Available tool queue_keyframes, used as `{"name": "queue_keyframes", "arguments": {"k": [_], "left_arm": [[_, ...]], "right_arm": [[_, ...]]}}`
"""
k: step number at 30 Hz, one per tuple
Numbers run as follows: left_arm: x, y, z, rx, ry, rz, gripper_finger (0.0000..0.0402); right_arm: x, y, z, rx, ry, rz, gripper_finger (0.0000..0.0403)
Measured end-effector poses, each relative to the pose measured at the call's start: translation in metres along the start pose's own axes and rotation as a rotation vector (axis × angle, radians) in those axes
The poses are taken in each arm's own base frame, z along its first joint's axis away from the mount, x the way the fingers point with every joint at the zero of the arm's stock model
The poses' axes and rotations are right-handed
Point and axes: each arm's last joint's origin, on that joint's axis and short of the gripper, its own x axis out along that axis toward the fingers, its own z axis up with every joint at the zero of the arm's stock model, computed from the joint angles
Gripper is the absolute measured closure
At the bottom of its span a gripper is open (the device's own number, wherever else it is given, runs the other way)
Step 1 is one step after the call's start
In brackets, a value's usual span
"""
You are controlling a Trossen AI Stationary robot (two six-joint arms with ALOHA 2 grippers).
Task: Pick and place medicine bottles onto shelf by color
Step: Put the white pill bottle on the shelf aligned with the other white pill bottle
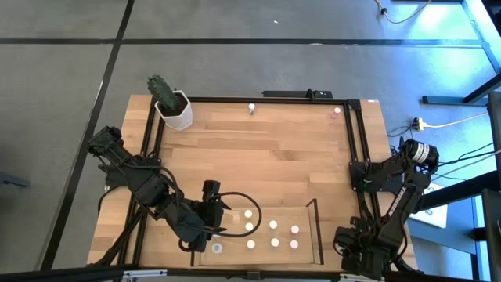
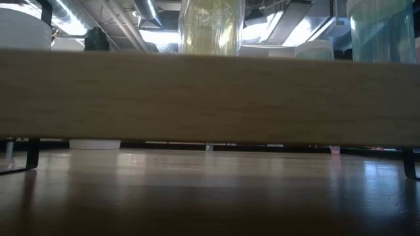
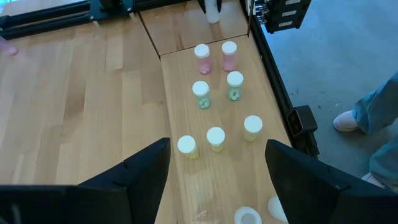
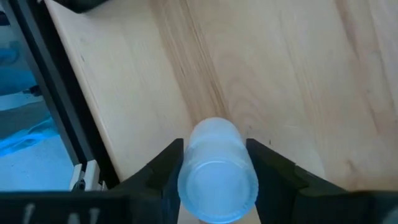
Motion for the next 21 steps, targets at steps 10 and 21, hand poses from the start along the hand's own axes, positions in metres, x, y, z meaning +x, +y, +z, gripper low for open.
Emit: {"name": "queue_keyframes", "arguments": {"k": [10,21], "left_arm": [[0.0,0.0,0.0,0.0,0.0,0.0,0.0146],[0.0,0.0,0.0,0.0,0.0,0.0,0.0146]], "right_arm": [[0.001,0.0,0.004,0.027,0.007,-0.007,0.0247],[-0.03,-0.005,0.009,0.133,0.008,0.0,0.0248]]}}
